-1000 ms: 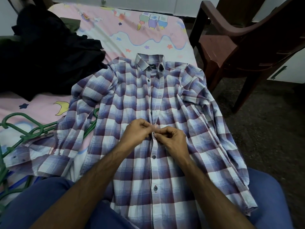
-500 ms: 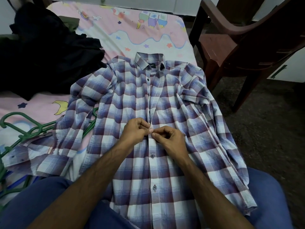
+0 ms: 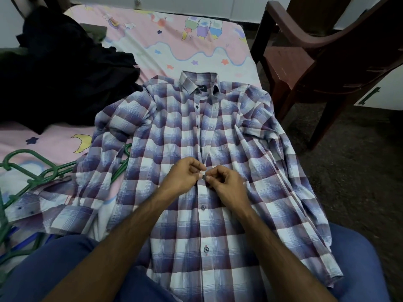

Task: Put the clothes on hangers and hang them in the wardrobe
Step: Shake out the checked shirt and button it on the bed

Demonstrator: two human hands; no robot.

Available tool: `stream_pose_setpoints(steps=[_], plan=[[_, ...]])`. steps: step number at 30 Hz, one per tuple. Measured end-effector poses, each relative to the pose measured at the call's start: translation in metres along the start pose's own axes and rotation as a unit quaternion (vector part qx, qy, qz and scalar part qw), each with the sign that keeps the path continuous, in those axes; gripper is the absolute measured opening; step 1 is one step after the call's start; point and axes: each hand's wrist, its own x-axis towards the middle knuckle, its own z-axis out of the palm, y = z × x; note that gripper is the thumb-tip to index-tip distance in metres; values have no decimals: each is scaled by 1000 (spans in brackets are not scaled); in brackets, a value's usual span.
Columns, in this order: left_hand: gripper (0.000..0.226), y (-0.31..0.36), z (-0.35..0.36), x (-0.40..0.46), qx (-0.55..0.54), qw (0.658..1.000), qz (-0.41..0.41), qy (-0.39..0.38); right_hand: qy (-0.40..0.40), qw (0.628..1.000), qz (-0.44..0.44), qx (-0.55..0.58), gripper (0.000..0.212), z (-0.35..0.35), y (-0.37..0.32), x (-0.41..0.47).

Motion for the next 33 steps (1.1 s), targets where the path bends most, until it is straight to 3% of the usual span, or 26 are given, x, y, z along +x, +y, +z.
stream_pose_setpoints(steps=[3, 9, 15, 20, 22, 26, 33], plan=[[29, 1, -1, -2, 18, 1000, 3, -19, -50, 998, 32, 16, 21, -9, -6, 9], [24, 1, 9, -11, 160, 982, 85, 45, -122, 981, 149, 36, 29, -26, -44, 38], [14, 0, 11, -10, 247, 957, 135, 71, -45, 991, 69, -104, 19, -20, -56, 82], [11, 9, -11, 16, 214, 959, 145, 115, -56, 991, 100, 75, 16, -24, -37, 87], [21, 14, -19, 35, 234, 953, 145, 125, -69, 986, 108, 111, 15, -29, -34, 87], [28, 14, -18, 52, 245, 951, 125, 139, -63, 988, 105, 95, 19, -25, -31, 89], [23, 11, -20, 64, 95, 986, 39, 134, -2, 998, 54, 30, 24, -4, -20, 88]])
